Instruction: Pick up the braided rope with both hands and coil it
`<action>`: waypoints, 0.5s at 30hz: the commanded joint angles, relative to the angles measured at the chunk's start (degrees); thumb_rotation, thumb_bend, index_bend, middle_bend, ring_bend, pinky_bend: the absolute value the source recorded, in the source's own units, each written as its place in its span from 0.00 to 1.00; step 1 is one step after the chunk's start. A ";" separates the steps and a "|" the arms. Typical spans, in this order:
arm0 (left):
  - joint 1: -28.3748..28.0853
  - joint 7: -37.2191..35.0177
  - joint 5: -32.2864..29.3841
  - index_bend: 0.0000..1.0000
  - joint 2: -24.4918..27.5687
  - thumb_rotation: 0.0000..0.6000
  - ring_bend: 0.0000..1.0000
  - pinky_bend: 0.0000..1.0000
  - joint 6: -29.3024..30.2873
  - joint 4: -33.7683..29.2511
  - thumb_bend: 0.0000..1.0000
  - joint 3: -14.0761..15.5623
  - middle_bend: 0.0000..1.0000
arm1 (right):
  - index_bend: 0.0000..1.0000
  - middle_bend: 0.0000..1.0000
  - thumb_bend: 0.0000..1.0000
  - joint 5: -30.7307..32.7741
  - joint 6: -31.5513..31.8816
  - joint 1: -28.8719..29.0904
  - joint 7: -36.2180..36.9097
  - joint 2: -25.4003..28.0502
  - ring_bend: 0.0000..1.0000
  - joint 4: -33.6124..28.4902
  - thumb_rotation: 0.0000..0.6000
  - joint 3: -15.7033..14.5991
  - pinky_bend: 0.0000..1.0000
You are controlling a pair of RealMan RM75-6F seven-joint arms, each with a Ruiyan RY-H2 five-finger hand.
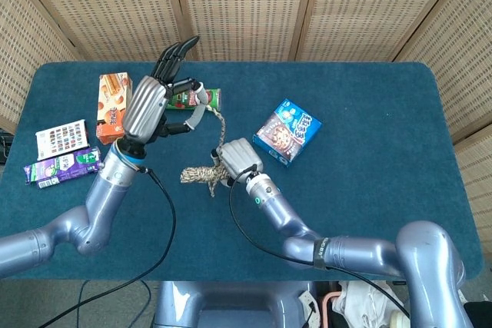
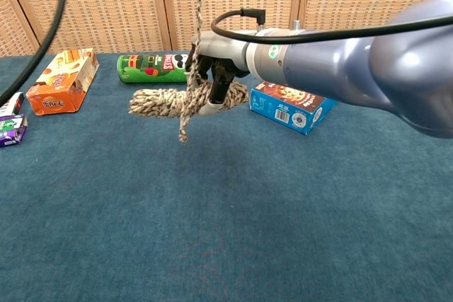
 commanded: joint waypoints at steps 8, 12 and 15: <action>-4.04 2.14 -8.52 0.86 -8.90 1.00 0.00 0.00 -4.98 12.46 0.46 -3.12 0.00 | 0.67 0.69 0.74 -15.04 -6.96 -3.44 15.68 3.08 0.53 -0.72 1.00 -0.55 0.95; -3.48 1.57 -9.72 0.86 -10.27 1.00 0.00 0.00 -6.06 17.91 0.46 -2.55 0.00 | 0.67 0.69 0.74 -18.12 -7.72 -4.87 21.11 4.47 0.53 -1.42 1.00 -0.12 0.95; -2.67 0.25 -9.34 0.86 -11.22 1.00 0.00 0.00 -7.32 22.69 0.46 -0.93 0.00 | 0.67 0.69 0.74 -19.76 -8.20 -5.96 25.41 5.62 0.53 -2.28 1.00 0.59 0.95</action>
